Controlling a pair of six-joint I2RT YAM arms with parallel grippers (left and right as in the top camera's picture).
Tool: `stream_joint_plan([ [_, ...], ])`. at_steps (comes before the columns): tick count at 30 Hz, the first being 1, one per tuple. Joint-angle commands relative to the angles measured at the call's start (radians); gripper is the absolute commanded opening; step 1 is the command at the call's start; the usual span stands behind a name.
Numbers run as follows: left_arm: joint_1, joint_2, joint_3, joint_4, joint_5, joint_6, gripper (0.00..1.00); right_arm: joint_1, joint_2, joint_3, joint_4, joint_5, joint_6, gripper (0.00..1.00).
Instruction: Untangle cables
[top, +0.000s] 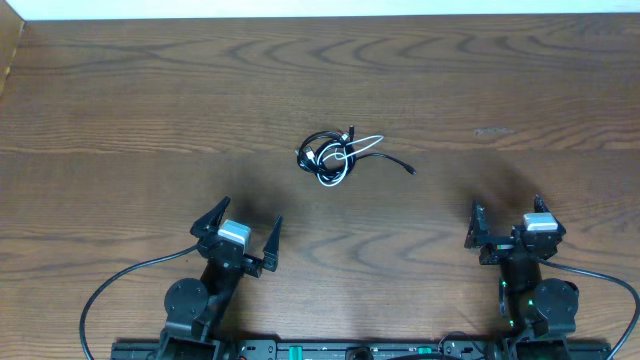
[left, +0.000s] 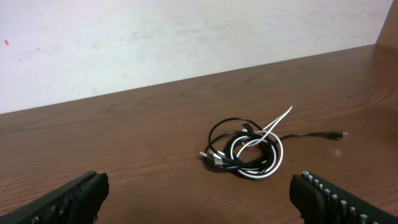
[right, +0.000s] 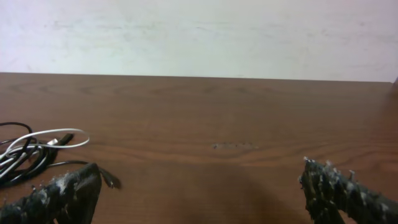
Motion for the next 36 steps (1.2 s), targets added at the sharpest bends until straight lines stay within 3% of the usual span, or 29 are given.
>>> stream_joint_plan([
  [1,0.004,-0.009,-0.028,-0.018,-0.008,-0.009,0.98,0.003,-0.006,-0.002,-0.003,0.008,0.010,0.99],
  [36,0.057,-0.008,-0.028,-0.017,-0.008,-0.009,0.98,0.003,-0.006,-0.002,-0.003,0.008,0.010,0.99],
])
